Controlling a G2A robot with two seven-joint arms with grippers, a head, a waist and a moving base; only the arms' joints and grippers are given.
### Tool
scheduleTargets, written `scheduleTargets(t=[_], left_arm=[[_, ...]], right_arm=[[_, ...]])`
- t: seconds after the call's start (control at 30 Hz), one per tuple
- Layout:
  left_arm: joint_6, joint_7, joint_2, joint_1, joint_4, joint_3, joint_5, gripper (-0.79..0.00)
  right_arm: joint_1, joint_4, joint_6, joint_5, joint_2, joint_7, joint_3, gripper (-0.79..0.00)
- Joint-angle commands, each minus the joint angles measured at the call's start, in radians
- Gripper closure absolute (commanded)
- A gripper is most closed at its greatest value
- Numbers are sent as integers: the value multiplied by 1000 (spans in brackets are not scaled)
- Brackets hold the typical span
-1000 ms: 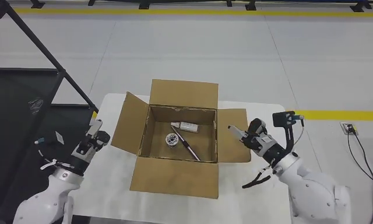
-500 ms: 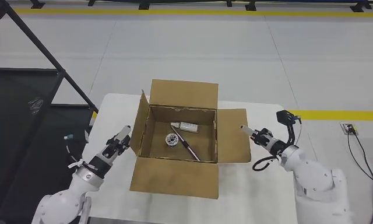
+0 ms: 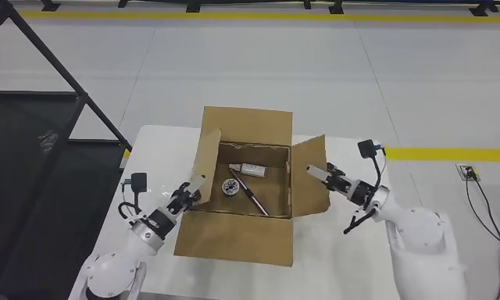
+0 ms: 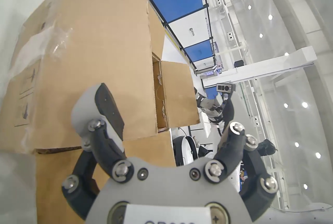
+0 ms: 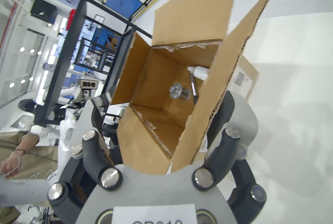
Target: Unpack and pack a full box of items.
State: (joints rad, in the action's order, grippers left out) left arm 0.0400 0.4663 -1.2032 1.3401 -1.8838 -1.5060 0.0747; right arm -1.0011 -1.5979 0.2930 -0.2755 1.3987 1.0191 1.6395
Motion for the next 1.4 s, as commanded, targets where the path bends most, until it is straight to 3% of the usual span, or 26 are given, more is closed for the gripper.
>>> scheduleTargets(t=[0.0,0.17,0.57,0.83,1.07,1.37], left_arm=[[-3,-7,-1,-5,7,12,3,-785],[-14,-24,-3,-15,25,39,8,-785],[-114,-130,-16,-40,60,98,2,-785],[-145,-171,-23,-70,103,136,26,-785],[-165,-198,-28,-91,124,158,45,-785],[-153,-202,-29,-88,93,129,7,-785]], right_arm=[[21,7,6,42,-2,19,-21,-785],[74,43,-2,72,-2,6,-104,-785],[130,161,-25,-29,7,-122,-300,-785],[124,175,16,-145,2,-206,-361,-785],[123,169,-32,-218,-3,-217,-399,-785],[148,188,-50,-218,-6,-223,-422,-785]])
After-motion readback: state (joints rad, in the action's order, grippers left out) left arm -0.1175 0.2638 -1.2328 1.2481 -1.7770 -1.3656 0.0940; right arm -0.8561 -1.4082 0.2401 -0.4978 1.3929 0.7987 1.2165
